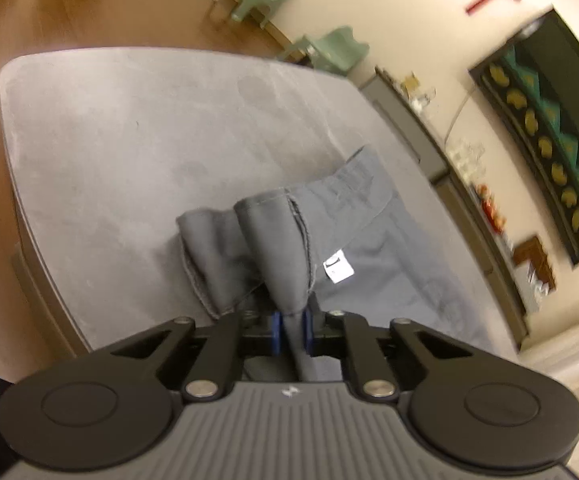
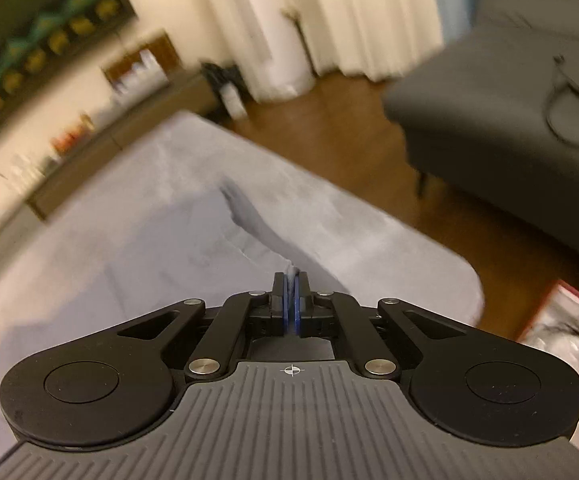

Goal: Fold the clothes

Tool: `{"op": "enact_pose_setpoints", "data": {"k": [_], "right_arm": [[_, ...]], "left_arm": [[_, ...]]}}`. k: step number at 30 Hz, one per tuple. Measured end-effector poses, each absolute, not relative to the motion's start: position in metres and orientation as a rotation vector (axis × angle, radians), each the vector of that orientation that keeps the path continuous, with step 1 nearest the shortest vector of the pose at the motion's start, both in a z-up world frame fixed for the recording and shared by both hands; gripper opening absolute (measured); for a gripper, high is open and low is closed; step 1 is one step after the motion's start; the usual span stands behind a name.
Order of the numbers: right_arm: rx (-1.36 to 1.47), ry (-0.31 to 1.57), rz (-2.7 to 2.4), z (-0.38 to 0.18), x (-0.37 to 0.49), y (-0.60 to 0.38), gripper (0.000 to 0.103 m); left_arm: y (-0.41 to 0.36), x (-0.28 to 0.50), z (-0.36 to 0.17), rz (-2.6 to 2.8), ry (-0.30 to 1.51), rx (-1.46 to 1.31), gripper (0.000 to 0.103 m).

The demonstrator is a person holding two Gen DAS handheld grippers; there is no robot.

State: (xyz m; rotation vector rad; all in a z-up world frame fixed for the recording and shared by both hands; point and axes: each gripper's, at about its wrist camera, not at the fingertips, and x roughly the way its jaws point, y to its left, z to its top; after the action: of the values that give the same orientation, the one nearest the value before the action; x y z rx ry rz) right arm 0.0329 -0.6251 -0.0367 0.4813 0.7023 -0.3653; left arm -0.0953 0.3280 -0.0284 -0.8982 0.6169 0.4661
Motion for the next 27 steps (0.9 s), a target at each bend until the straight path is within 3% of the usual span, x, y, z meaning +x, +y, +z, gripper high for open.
{"op": "enact_pose_setpoints", "data": {"k": [6,8,9,10,12,13,18,22,27], "right_arm": [[0.579,0.702,-0.381,-0.060,0.029,-0.636,0.002],[0.618,0.676,-0.366,-0.060,0.026,-0.640,0.009],[0.636,0.663,-0.368,-0.059,0.023,-0.643,0.022],[0.647,0.649,-0.387,-0.057,0.018,-0.645,0.029],[0.667,0.624,-0.409,-0.053,0.009,-0.649,0.046],[0.687,0.622,-0.399,-0.055,0.008,-0.650,0.050],[0.744,0.609,-0.331,-0.069,0.017,-0.645,0.055],[0.761,0.636,-0.206,-0.070,0.041,-0.628,0.066],[0.771,0.614,-0.222,-0.073,0.045,-0.628,0.066]], "left_arm": [[0.316,-0.099,-0.019,0.441,0.636,-0.849,0.016],[0.314,-0.108,-0.014,0.439,0.630,-0.856,0.022],[0.311,-0.115,-0.009,0.436,0.622,-0.861,0.034],[0.307,-0.123,-0.004,0.441,0.607,-0.863,0.050],[0.299,-0.135,0.003,0.461,0.585,-0.862,0.072],[0.295,-0.137,0.005,0.469,0.588,-0.857,0.078],[0.292,-0.129,-0.009,0.490,0.615,-0.892,0.080],[0.297,-0.116,-0.014,0.442,0.582,-0.986,0.082],[0.308,-0.121,-0.018,0.475,0.534,-1.043,0.082]]}}
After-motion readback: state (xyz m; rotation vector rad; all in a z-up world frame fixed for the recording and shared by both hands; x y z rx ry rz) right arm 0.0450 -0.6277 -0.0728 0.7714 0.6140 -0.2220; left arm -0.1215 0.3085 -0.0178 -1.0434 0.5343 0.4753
